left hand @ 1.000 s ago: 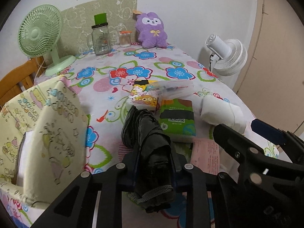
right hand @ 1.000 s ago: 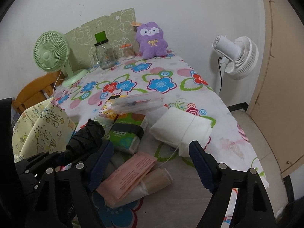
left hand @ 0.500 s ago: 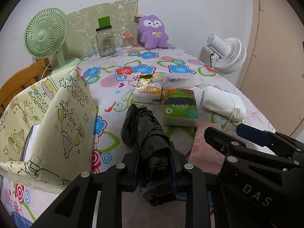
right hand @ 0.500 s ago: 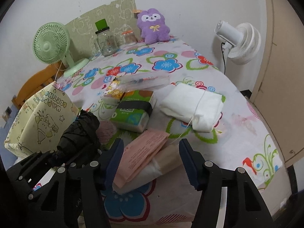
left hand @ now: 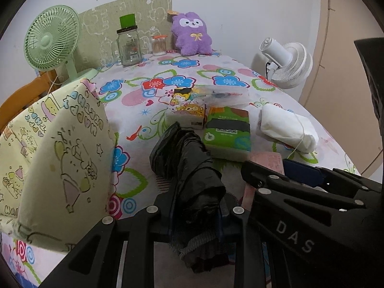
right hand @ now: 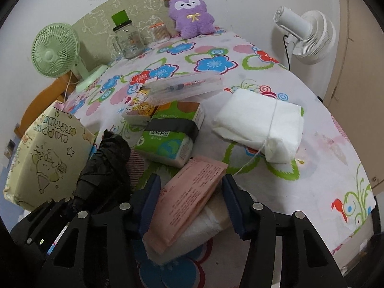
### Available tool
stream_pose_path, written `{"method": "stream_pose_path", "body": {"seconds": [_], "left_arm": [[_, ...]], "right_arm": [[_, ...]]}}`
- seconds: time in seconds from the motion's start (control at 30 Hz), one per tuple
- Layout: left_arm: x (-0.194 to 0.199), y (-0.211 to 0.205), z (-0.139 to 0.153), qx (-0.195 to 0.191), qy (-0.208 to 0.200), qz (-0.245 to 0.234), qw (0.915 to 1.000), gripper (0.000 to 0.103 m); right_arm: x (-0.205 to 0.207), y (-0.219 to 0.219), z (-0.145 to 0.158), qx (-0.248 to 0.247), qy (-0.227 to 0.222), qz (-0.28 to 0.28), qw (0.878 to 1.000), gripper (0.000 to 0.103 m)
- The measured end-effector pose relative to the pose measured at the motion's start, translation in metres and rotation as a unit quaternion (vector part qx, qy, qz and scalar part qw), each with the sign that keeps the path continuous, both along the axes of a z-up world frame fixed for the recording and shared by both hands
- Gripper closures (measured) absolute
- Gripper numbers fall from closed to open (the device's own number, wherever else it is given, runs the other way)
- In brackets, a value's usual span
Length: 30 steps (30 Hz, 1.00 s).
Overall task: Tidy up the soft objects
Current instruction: 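Close the left tool on the black umbrella while the right tool grasps the pink packet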
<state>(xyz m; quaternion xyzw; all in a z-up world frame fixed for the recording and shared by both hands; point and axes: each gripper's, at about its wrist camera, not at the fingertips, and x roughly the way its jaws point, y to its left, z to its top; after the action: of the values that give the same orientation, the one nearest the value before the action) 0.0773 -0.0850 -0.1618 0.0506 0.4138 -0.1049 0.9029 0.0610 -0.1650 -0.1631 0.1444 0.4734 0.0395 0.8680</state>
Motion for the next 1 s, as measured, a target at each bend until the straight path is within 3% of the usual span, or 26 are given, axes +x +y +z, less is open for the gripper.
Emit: {"method": "stream_pose_path", "body": {"seconds": [0.27,0.4,1.0], "left_arm": [[0.007,-0.002,-0.002,0.000,0.007,-0.003,1.0000,0.081],[0.009,0.000,0.000,-0.006,0.004,-0.001,1.0000,0.082],[0.001,0.005,0.025,-0.019,-0.024,0.000,0.9995,0.085]], "right_arm": [[0.007,0.007,0.000,-0.009,-0.007,0.004,1.000,0.071],[0.008,0.008,0.004,-0.015,-0.019,-0.001,1.000,0.087],[0.006,0.015,0.033,-0.030,-0.041,0.001,0.999,0.094]]}}
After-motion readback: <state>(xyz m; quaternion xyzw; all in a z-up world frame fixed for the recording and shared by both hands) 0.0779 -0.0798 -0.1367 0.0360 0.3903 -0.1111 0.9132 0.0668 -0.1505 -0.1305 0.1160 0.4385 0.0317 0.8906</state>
